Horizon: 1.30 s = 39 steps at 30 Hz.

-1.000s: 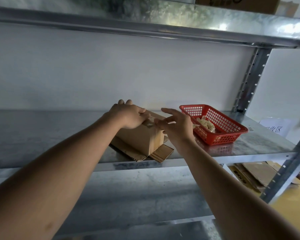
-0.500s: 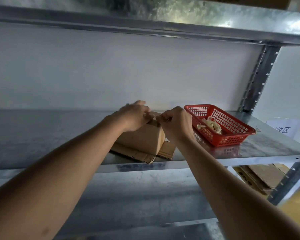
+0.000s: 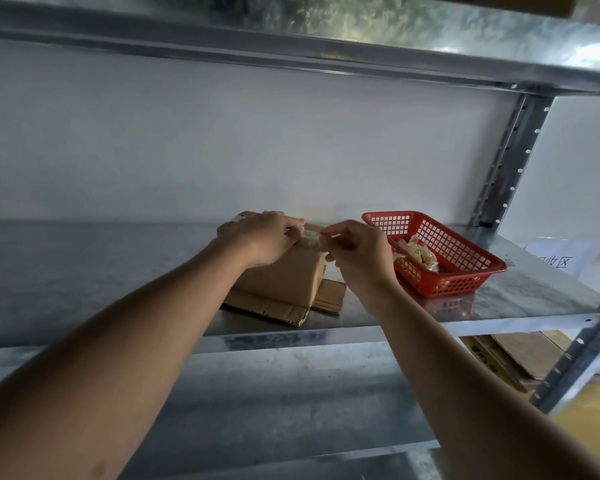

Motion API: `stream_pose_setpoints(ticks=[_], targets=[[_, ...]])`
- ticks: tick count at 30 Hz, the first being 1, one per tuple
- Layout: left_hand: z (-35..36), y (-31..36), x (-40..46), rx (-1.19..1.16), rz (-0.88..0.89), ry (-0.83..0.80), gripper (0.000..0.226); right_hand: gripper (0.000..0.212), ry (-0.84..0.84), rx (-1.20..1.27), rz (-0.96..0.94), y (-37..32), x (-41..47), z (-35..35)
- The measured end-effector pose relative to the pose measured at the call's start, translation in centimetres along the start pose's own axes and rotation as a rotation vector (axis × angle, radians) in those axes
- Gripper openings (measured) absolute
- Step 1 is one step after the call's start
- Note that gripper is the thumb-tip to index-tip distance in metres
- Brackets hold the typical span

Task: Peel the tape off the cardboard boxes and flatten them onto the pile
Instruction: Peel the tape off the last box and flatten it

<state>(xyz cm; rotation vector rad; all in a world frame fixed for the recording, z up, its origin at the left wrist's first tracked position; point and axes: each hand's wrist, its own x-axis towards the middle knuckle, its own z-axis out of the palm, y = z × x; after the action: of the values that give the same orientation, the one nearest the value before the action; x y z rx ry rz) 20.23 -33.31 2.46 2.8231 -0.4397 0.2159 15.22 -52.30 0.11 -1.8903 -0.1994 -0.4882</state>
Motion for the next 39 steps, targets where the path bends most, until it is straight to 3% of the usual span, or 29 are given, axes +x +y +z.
stream_pose_setpoints(ticks=[8,12,16,21,24,28,39], targets=[[0.1,0.0,0.3,-0.042,0.007,0.026,0.044,0.017,0.016,-0.313,-0.178,0.5,-0.2,0.5],[0.5,0.1,0.4,-0.001,-0.044,0.013,0.046,0.01,-0.006,-0.432,-0.292,0.2,-0.4,0.0],[1.0,0.8,0.4,0.043,-0.067,0.048,0.051,0.014,0.078,-0.424,-0.405,0.3,-1.0,-0.3],[1.2,1.1,0.6,0.022,-0.081,0.053,0.054,0.006,0.142,-0.142,-0.171,0.5,-1.4,-1.5],[1.4,1.2,0.6,0.04,-0.078,0.053,0.054,0.024,0.191,-0.012,-0.072,0.8,-1.6,-2.3],[2.0,2.4,1.0,0.062,-0.067,0.066,0.054,0.013,0.269,-0.104,-0.067,1.3,-1.3,-3.1],[3.5,8.4,3.2,0.088,-0.072,0.08,0.05,0.013,0.377,-0.286,0.005,4.5,1.7,-9.6]])
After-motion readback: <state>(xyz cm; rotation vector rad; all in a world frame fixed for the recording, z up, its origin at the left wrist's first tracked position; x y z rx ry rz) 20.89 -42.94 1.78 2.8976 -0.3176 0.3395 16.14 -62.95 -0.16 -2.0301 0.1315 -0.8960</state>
